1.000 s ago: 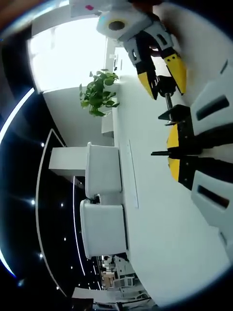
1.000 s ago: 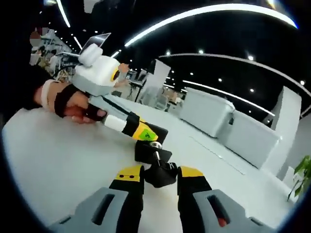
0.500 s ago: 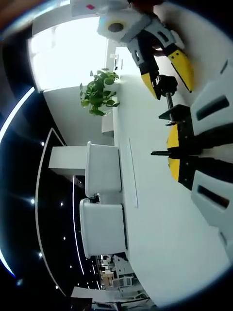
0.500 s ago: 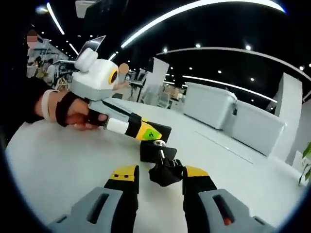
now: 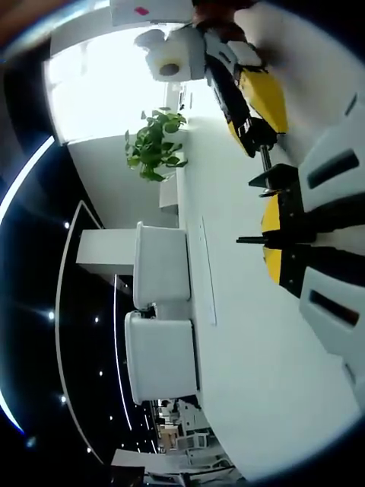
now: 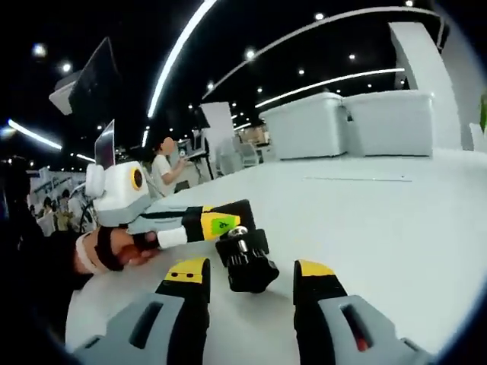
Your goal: Clamp the fixed fixture on the desktop, loosen the retaining clip, secure it to the edge of the desk, and tighten the retaining clip.
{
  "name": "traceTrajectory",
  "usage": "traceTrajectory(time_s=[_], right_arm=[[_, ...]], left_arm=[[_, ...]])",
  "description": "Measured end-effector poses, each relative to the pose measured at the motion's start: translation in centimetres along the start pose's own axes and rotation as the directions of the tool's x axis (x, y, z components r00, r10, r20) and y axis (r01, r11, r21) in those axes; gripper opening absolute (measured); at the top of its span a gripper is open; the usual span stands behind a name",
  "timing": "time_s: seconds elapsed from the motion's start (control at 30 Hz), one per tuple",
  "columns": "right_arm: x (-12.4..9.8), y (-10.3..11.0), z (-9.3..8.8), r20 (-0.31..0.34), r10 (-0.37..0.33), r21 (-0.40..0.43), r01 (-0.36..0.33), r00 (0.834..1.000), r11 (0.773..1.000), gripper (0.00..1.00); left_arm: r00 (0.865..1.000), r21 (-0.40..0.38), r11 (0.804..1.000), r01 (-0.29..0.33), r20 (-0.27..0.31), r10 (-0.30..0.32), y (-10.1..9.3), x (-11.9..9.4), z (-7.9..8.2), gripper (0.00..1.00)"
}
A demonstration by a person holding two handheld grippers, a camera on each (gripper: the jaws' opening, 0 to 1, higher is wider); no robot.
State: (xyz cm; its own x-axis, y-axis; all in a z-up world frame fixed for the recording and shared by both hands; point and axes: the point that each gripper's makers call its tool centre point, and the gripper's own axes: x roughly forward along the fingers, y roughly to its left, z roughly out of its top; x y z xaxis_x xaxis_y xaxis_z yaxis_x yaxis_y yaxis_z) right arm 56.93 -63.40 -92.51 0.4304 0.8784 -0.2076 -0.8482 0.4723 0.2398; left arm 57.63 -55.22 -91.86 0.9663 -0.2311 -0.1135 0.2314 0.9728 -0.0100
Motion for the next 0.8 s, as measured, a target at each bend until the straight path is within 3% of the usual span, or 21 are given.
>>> traceTrajectory(time_s=[0.07,0.27,0.47,0.63,0.8], right_arm=[[-0.1,0.2,-0.1,0.001,0.003,0.058,-0.003,1.000,0.998,0.44],[-0.1,-0.8,0.0,0.004,-0.026,0.129,0.025,1.000,0.991,0.39],[0.0,-1.0,-0.1,0.004,-0.029,0.119,0.028,1.000,0.992,0.36],[0.0,-0.7,0.0,0.005,-0.019,0.159,0.017,1.000,0.987,0.27],[0.0,-0.5,-0.1,0.008,-0.012,0.144,0.011,1.000,0.990,0.27]], left_arm=[[1.000,0.000,1.000,0.000,0.000,0.000,0.0,0.0,0.0,0.04],[1.000,-0.001,1.000,-0.001,0.000,0.001,0.0,0.0,0.0,0.04],[1.000,0.001,1.000,-0.001,0.000,0.001,0.0,0.0,0.0,0.04],[1.000,-0.001,1.000,0.001,0.000,-0.001,0.0,0.0,0.0,0.04],[1.000,0.000,1.000,0.001,0.000,-0.001,-0.1,0.0,0.0,0.04]])
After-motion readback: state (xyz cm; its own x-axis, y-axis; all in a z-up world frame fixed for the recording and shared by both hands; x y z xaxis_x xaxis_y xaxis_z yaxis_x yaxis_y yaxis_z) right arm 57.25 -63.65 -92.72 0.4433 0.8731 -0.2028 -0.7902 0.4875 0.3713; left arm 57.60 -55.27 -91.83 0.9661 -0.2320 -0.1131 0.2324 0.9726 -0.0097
